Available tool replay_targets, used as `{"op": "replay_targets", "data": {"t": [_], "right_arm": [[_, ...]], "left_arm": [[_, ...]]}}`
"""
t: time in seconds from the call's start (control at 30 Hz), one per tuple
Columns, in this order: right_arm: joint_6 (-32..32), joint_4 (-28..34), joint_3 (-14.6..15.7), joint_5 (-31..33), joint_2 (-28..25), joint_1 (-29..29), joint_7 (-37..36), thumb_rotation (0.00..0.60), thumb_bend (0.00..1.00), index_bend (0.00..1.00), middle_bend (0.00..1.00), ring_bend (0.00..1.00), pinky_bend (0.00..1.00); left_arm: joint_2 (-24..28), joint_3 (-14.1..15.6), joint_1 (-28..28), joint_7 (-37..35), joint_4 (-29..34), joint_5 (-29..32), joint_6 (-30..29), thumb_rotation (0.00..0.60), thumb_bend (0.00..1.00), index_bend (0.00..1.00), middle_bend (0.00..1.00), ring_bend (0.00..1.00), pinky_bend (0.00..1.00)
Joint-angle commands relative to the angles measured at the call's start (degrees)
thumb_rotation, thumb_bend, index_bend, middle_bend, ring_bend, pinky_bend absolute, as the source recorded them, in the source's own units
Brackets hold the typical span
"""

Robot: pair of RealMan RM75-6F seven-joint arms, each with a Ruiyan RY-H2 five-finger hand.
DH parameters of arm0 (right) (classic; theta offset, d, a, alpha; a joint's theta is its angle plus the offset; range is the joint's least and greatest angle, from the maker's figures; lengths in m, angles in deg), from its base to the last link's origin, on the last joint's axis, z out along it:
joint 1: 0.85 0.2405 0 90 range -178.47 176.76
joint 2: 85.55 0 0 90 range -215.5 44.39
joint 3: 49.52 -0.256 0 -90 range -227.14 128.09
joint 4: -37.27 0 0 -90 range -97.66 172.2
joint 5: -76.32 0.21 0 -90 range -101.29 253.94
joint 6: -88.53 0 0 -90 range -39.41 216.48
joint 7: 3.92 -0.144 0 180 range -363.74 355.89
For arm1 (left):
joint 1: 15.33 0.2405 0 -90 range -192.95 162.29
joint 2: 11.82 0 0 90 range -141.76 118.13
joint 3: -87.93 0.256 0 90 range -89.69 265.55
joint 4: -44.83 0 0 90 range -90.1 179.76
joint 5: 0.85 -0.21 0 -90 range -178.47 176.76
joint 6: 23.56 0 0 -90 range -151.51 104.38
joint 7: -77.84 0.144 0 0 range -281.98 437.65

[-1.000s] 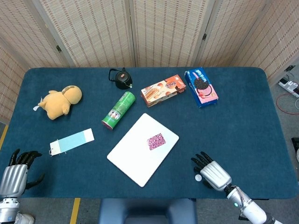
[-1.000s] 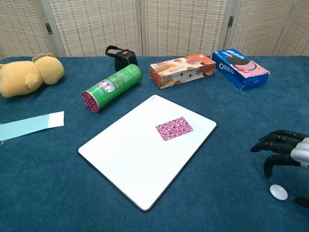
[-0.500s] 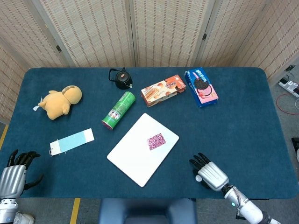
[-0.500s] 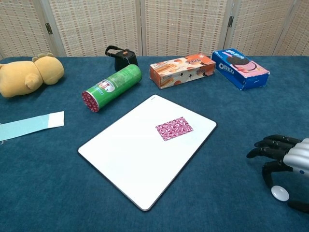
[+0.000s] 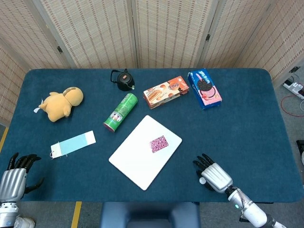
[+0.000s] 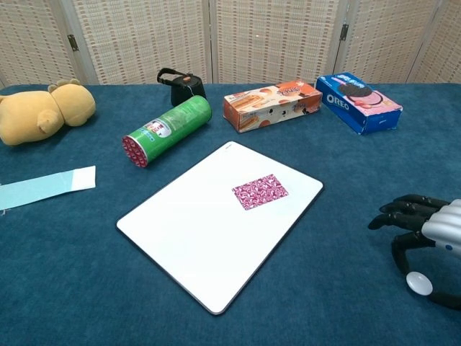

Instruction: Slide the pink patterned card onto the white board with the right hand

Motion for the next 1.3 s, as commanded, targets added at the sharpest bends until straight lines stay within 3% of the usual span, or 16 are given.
{"op": "replay_targets", "data": {"t": [0.03,0.33,0.67,0.97,1.17,1.3], "right_arm": [[-0.3,0.8,-1.0,0.5,-0.4,0.5,-0.6,0.584,0.31,0.47,0.17,0.05,0.0],[-6.6,3.1,-9.7,7.8,1.6,6.1,-0.3,0.585,0.31,0.47,0.17,0.05,0.0],[-17.7,0.7,-19.0,20.9,9.0,16.0,8.1,0.587,0.31,0.47,0.17,0.05,0.0],[-22.5,-4.6,-23.0,32.9,15.3,24.1,17.7,0.586,0.31,0.47,0.16,0.05,0.0],[-22.7,-6.8,-23.4,38.9,17.4,27.2,21.0,0.588,0.31,0.47,0.15,0.04,0.0],[-22.4,-7.2,-23.0,40.3,18.1,28.1,20.9,0.586,0.31,0.38,0.14,0.03,0.0]], "left_arm": [[0.0,0.0,0.0,0.0,0.0,0.1,0.1,0.6,0.31,0.29,0.25,0.21,0.05],[-0.2,-0.1,-0.1,-0.1,-0.3,0.0,0.2,0.6,0.31,0.29,0.25,0.21,0.05],[0.0,-0.1,-0.1,-0.1,-0.4,0.4,0.4,0.6,0.31,0.29,0.25,0.21,0.05],[-0.3,-0.2,-0.1,-0.1,-0.8,1.0,0.8,0.6,0.31,0.29,0.25,0.21,0.05],[-0.5,-0.1,0.2,-0.6,-1.5,1.4,0.9,0.6,0.31,0.29,0.25,0.21,0.05],[-0.6,-0.1,0.4,-0.9,-1.8,1.4,0.8,0.6,0.31,0.29,0.25,0.21,0.05]]}}
